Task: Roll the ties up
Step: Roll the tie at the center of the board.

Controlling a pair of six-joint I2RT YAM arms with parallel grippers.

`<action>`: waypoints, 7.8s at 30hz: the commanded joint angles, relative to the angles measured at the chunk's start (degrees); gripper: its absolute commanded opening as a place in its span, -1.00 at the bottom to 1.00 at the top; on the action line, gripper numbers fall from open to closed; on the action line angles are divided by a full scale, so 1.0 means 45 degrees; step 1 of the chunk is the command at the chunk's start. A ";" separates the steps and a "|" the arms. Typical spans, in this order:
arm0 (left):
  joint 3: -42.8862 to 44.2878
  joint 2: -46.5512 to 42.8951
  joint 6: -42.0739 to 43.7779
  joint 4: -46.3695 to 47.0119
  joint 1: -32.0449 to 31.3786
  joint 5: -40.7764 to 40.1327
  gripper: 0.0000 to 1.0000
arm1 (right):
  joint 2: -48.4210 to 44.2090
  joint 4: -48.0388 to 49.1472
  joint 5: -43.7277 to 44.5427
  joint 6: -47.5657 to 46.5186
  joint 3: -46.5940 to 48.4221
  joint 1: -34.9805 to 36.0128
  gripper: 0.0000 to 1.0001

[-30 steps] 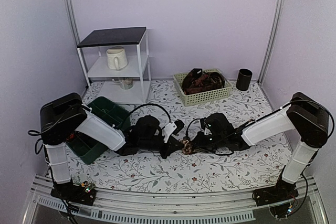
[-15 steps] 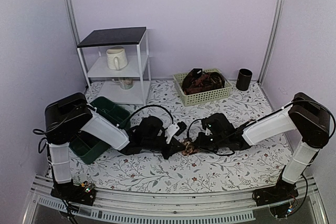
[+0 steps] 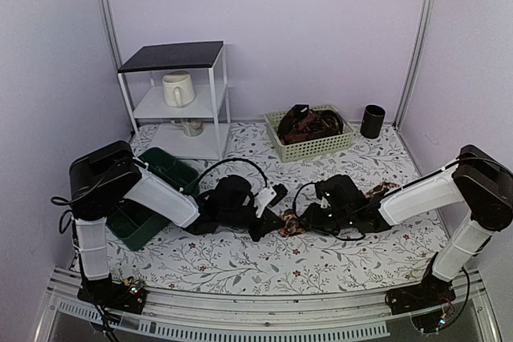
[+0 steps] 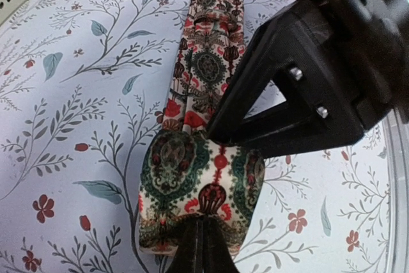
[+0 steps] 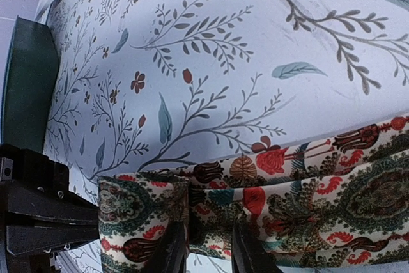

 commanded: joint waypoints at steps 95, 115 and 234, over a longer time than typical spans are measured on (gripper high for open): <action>-0.0376 -0.0691 0.1284 0.0384 -0.0122 -0.0693 0.12 | 0.0251 0.2158 -0.2370 0.0848 -0.1125 -0.1377 -0.42; -0.3420 -0.3417 -0.1549 0.1004 0.0366 -0.2059 -0.69 | 0.2265 0.2314 -0.2096 0.3571 0.0974 0.0665 -0.45; -0.0672 0.0135 0.7926 -0.1569 0.1653 0.2557 -0.01 | 0.2266 0.0421 -0.2720 -0.0323 0.2052 0.0024 -0.57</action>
